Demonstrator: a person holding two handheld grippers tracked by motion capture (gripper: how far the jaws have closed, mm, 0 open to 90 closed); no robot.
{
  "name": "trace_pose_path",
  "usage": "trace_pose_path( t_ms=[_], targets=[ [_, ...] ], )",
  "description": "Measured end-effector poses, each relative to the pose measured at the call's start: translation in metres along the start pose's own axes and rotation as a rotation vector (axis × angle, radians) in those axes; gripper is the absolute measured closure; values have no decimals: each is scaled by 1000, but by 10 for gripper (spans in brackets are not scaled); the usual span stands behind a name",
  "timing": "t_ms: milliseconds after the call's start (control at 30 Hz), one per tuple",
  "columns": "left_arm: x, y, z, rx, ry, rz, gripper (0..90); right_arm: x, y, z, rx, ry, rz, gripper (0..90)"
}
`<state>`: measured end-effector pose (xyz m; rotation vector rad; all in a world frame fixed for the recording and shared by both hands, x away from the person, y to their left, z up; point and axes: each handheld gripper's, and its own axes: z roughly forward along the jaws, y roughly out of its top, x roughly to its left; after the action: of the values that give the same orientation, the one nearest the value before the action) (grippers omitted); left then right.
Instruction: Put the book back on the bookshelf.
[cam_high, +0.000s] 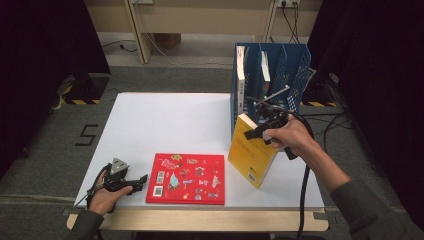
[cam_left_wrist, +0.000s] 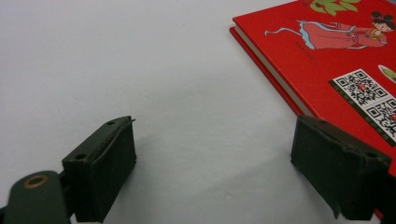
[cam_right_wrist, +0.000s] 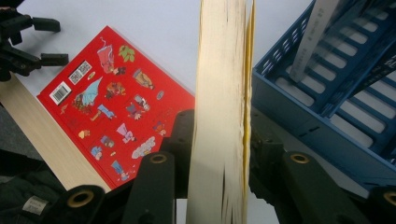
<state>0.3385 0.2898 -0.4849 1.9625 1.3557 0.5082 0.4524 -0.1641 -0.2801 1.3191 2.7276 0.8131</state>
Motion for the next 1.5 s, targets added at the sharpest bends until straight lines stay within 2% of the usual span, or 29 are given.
trace_pose_path(
  t_ms=[233,333,500,600,767,900,1000,1100,1167,1267,1433,1500],
  targets=[
    [0,0,0,1,0,1,127,4,4,7,32,-7,-28,707],
    [0,0,0,1,1,1,127,4,2,5,24,-30,-53,737],
    [0,0,0,-1,0,1,127,1,-3,-1,-12,-42,-61,749],
    [0,0,0,0,0,1,127,-3,-7,-14,-67,-35,-50,749],
    [0,0,0,-1,1,0,125,-8,-13,-48,-176,-35,-20,749],
    [0,0,0,-2,2,-1,124,-10,-14,-70,-224,-33,-24,750],
    [0,0,0,-3,3,1,124,-14,-15,-83,-244,-43,0,750],
    [0,0,0,-2,2,-1,123,-22,-16,-98,-253,-71,14,750],
    [0,0,0,-2,2,-3,122,-29,-16,-106,-244,-103,33,750],
    [0,0,0,1,4,0,120,-38,-14,-119,-259,-155,48,750],
    [0,0,1,2,5,0,118,-52,-6,-142,-294,-230,89,750],
    [-1,0,1,1,7,-3,116,-57,0,-147,-287,-265,86,750]
  ],
)
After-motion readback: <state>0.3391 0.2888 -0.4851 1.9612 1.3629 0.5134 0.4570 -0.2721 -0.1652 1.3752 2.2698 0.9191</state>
